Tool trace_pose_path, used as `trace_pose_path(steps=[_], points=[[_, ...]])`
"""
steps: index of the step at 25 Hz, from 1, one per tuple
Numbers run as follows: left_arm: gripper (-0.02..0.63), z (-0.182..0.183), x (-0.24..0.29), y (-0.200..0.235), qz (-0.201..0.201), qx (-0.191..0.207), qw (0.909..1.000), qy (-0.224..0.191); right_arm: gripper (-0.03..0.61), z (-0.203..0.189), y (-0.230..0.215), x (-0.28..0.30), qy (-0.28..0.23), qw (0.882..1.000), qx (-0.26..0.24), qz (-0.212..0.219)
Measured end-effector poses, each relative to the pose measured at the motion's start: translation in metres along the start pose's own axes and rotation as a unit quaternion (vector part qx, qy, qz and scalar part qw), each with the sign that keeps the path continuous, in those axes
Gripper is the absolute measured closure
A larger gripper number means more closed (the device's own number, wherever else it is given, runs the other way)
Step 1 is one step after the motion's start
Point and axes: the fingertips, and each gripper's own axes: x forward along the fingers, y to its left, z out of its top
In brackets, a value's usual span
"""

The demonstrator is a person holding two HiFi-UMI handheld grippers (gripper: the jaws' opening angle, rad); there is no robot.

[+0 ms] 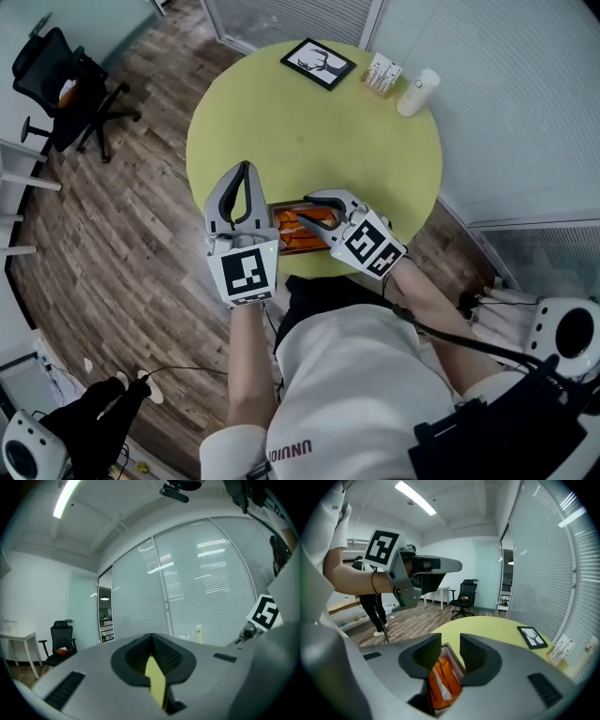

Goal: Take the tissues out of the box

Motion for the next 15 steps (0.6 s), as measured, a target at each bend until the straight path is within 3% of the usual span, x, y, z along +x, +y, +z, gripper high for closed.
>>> trace_pose_path(steps=[3, 7, 11, 15], points=[[0.603, 0.0, 0.002, 0.002, -0.003, -0.014, 0.9999, -0.006, 0.432, -0.01, 0.008, 0.005, 0.027, 0.999, -0.015, 0.017], [0.603, -0.006, 0.004, 0.001, -0.018, -0.002, 0.9998, 0.005, 0.42, -0.02, 0.014, 0.011, 0.052, 0.998, -0.03, 0.03], [0.603, -0.006, 0.005, 0.002, -0.02, -0.024, 0.9995, -0.009, 0.416, -0.029, 0.02, 0.017, 0.072, 0.996, -0.036, 0.04], [0.603, -0.015, 0.003, 0.003, -0.037, -0.007, 0.9992, 0.012, 0.409, -0.038, 0.029, 0.022, 0.098, 0.992, -0.048, 0.057]])
